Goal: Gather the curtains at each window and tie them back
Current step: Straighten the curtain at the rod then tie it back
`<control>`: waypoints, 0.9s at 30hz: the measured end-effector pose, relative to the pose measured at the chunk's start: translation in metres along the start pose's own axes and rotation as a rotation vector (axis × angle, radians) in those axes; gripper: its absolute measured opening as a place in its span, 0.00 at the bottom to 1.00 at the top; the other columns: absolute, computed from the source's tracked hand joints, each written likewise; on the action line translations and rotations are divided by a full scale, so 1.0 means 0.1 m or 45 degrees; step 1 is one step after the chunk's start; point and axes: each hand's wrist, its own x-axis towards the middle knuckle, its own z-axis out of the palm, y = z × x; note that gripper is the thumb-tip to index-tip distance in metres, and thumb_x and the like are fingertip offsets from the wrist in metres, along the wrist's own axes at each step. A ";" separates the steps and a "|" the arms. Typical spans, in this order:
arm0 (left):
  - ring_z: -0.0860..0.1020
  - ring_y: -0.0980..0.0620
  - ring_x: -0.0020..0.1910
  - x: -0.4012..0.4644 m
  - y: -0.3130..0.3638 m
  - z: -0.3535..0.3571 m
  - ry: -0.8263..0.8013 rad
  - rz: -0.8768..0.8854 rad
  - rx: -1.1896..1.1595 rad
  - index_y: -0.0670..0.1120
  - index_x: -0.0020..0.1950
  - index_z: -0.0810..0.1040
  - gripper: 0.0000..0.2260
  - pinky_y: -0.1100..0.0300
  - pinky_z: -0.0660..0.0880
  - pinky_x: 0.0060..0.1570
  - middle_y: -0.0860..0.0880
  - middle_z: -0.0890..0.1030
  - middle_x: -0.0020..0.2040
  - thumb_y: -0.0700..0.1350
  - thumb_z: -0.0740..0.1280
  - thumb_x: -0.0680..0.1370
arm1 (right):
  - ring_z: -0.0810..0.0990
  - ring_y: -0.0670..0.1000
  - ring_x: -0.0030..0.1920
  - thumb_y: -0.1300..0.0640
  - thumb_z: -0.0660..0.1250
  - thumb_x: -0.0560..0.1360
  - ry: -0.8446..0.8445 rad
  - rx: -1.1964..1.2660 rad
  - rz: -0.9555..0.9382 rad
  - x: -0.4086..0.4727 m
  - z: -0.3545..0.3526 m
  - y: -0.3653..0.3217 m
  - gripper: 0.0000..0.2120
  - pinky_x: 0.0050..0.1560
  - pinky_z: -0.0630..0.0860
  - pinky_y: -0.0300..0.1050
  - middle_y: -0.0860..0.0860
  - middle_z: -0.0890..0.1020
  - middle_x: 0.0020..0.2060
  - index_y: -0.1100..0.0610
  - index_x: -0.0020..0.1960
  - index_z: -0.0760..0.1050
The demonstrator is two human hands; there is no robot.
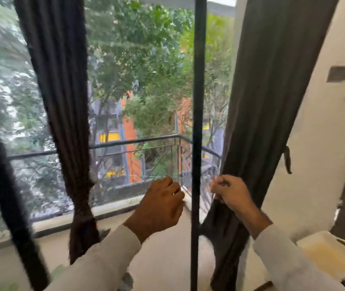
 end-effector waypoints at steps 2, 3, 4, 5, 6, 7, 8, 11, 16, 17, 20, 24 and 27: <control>0.76 0.39 0.47 0.45 0.08 0.20 -0.005 0.006 0.007 0.47 0.45 0.78 0.08 0.46 0.73 0.45 0.46 0.78 0.45 0.49 0.68 0.82 | 0.78 0.47 0.26 0.70 0.75 0.74 0.021 -0.081 0.013 0.25 -0.45 0.07 0.08 0.26 0.72 0.36 0.51 0.83 0.28 0.60 0.39 0.83; 0.76 0.40 0.46 0.66 0.08 0.26 0.002 0.018 0.016 0.48 0.44 0.78 0.08 0.46 0.73 0.44 0.47 0.78 0.44 0.49 0.67 0.82 | 0.78 0.47 0.27 0.69 0.75 0.74 0.026 -0.111 0.013 0.37 -0.63 0.07 0.07 0.27 0.72 0.36 0.52 0.83 0.28 0.61 0.39 0.83; 0.76 0.40 0.46 0.93 0.07 0.32 0.022 0.044 0.022 0.49 0.44 0.78 0.08 0.46 0.73 0.43 0.47 0.77 0.43 0.50 0.68 0.81 | 0.78 0.48 0.27 0.67 0.76 0.74 0.045 -0.120 -0.013 0.52 -0.85 0.03 0.05 0.27 0.72 0.36 0.52 0.83 0.27 0.63 0.40 0.83; 0.76 0.40 0.45 1.20 0.04 0.36 0.046 0.066 0.033 0.49 0.43 0.77 0.08 0.47 0.73 0.43 0.48 0.77 0.42 0.49 0.69 0.80 | 0.78 0.48 0.27 0.65 0.77 0.75 0.071 -0.140 -0.049 0.66 -1.04 -0.05 0.06 0.28 0.73 0.37 0.51 0.82 0.27 0.64 0.41 0.83; 0.76 0.41 0.45 1.49 -0.01 0.39 0.068 0.085 0.044 0.49 0.42 0.77 0.07 0.47 0.74 0.43 0.48 0.76 0.42 0.49 0.70 0.79 | 0.78 0.47 0.27 0.63 0.78 0.75 0.100 -0.170 -0.106 0.82 -1.23 -0.14 0.06 0.29 0.73 0.38 0.51 0.82 0.27 0.63 0.41 0.83; 0.76 0.41 0.46 1.78 -0.08 0.41 0.085 0.101 0.054 0.49 0.43 0.78 0.07 0.47 0.74 0.43 0.48 0.76 0.42 0.49 0.70 0.79 | 0.79 0.47 0.27 0.61 0.78 0.75 0.136 -0.218 -0.176 0.97 -1.41 -0.27 0.07 0.31 0.74 0.39 0.51 0.83 0.27 0.60 0.40 0.84; 0.76 0.41 0.46 2.05 -0.13 0.42 0.114 0.111 0.069 0.49 0.43 0.78 0.07 0.47 0.73 0.43 0.48 0.76 0.42 0.49 0.70 0.79 | 0.80 0.46 0.27 0.60 0.78 0.75 0.177 -0.252 -0.239 1.11 -1.58 -0.40 0.08 0.32 0.75 0.40 0.52 0.84 0.28 0.58 0.39 0.84; 0.76 0.41 0.46 2.92 -0.30 0.48 0.214 0.093 0.079 0.48 0.44 0.80 0.09 0.47 0.74 0.43 0.48 0.77 0.42 0.52 0.69 0.79 | 0.81 0.46 0.28 0.58 0.78 0.76 0.308 -0.256 -0.371 1.54 -2.10 -0.88 0.09 0.33 0.78 0.41 0.54 0.85 0.31 0.58 0.39 0.83; 0.78 0.41 0.48 4.12 -0.58 0.55 0.339 -0.027 -0.022 0.49 0.45 0.83 0.13 0.46 0.78 0.47 0.48 0.80 0.42 0.57 0.68 0.78 | 0.84 0.47 0.30 0.54 0.78 0.76 0.430 -0.400 -0.535 2.25 -2.61 -1.57 0.09 0.40 0.84 0.47 0.50 0.86 0.33 0.55 0.39 0.82; 0.79 0.40 0.49 4.33 -0.63 0.55 0.352 -0.042 -0.044 0.49 0.45 0.83 0.13 0.47 0.78 0.47 0.48 0.81 0.42 0.58 0.67 0.77 | 0.84 0.47 0.31 0.53 0.78 0.76 0.449 -0.439 -0.555 2.38 -2.67 -1.70 0.10 0.41 0.84 0.46 0.50 0.86 0.33 0.55 0.40 0.82; 0.79 0.39 0.49 4.89 -0.77 0.49 0.423 -0.060 -0.092 0.49 0.43 0.82 0.14 0.46 0.79 0.47 0.47 0.81 0.43 0.58 0.67 0.76 | 0.84 0.47 0.32 0.52 0.79 0.75 0.546 -0.530 -0.643 2.80 -2.79 -2.02 0.09 0.40 0.83 0.45 0.49 0.85 0.33 0.53 0.39 0.82; 0.81 0.42 0.47 5.65 -0.85 0.27 0.627 -0.143 -0.117 0.50 0.43 0.79 0.20 0.48 0.79 0.42 0.50 0.82 0.42 0.65 0.63 0.79 | 0.81 0.41 0.34 0.52 0.77 0.76 0.809 -0.614 -0.839 3.25 -2.99 -2.49 0.08 0.37 0.73 0.35 0.45 0.83 0.34 0.52 0.41 0.82; 0.83 0.44 0.46 6.11 -0.82 0.08 0.797 -0.215 -0.116 0.51 0.48 0.80 0.29 0.52 0.78 0.41 0.50 0.84 0.44 0.76 0.57 0.79 | 0.79 0.45 0.39 0.52 0.77 0.75 1.021 -0.648 -0.973 3.47 -3.15 -2.79 0.06 0.42 0.73 0.39 0.45 0.81 0.38 0.51 0.47 0.81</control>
